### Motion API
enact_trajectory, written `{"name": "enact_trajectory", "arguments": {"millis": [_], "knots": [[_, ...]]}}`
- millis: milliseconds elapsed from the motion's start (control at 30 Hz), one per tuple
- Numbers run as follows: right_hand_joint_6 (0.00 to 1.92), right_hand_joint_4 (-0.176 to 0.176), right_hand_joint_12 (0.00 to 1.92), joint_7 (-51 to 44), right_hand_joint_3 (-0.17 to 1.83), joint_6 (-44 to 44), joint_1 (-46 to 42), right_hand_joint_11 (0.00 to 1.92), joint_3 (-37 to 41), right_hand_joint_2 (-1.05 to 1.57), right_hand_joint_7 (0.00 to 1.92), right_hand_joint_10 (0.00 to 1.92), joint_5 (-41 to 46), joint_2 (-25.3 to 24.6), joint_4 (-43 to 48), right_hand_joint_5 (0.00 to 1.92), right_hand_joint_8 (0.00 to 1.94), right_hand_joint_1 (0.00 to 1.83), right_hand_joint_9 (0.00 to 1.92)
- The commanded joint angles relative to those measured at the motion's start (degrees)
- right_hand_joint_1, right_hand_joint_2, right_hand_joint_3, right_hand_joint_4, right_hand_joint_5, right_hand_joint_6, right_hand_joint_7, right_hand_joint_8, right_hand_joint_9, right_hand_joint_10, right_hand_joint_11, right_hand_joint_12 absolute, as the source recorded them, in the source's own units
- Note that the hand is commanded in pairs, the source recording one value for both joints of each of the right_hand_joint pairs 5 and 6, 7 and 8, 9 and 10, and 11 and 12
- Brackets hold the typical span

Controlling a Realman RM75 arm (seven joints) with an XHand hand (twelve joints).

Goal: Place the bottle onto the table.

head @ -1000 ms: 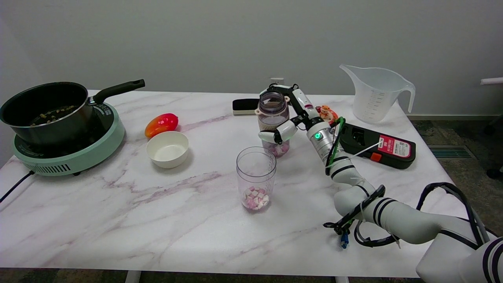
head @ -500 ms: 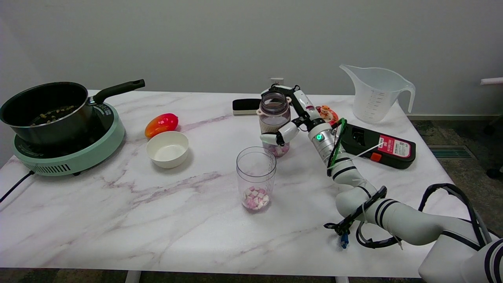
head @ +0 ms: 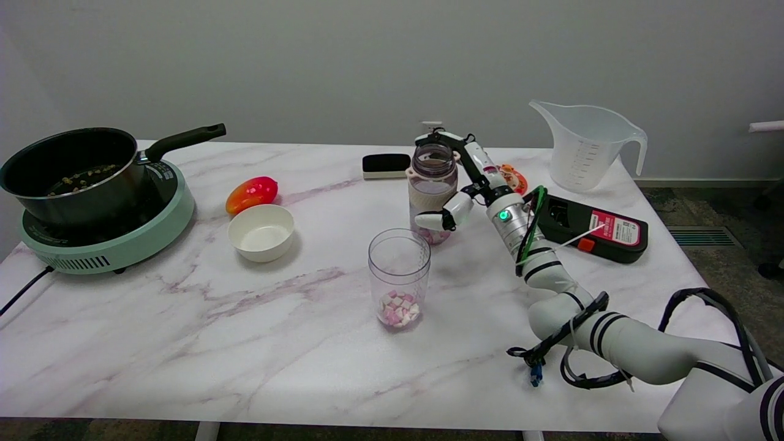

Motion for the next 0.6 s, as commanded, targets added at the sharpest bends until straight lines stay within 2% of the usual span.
{"name": "enact_trajectory", "arguments": {"millis": [33, 100, 133, 167, 433, 600], "knots": [[0.52, 0.000, 0.49, -0.03, 1.16, 0.20, -0.97, 0.49, 1.03, -0.46, 0.83, 0.60, 0.25, 1.32, 0.12, 0.52, 0.83, 1.27, 0.60], [0.49, 0.000, 0.48, 0.13, 1.22, 0.12, -0.97, 0.48, 1.03, -0.53, 0.69, 0.56, 0.25, 1.48, 0.20, 0.49, 0.69, 1.26, 0.56], [0.47, 0.000, 0.48, 0.13, 1.29, 0.12, -0.97, 0.48, 1.03, -0.63, 0.53, 0.54, 0.25, 1.56, 0.20, 0.47, 0.53, 1.26, 0.54], [0.45, 0.000, 0.47, 0.13, 1.26, 0.12, -0.97, 0.47, 1.03, -0.65, 0.47, 0.52, 0.25, 1.72, 0.20, 0.45, 0.47, 1.25, 0.52], [0.38, 0.000, 0.47, -1.09, 1.24, -1.00, -1.86, 0.47, 2.32, -0.70, 0.27, 0.48, -0.23, 3.82, -0.35, 0.38, 0.27, 1.25, 0.48], [0.18, 0.000, 0.48, -3.46, 1.23, -3.01, -3.06, 0.48, 5.67, -0.82, 0.26, 0.47, -1.83, 8.44, 2.05, 0.18, 0.26, 1.29, 0.47]]}}
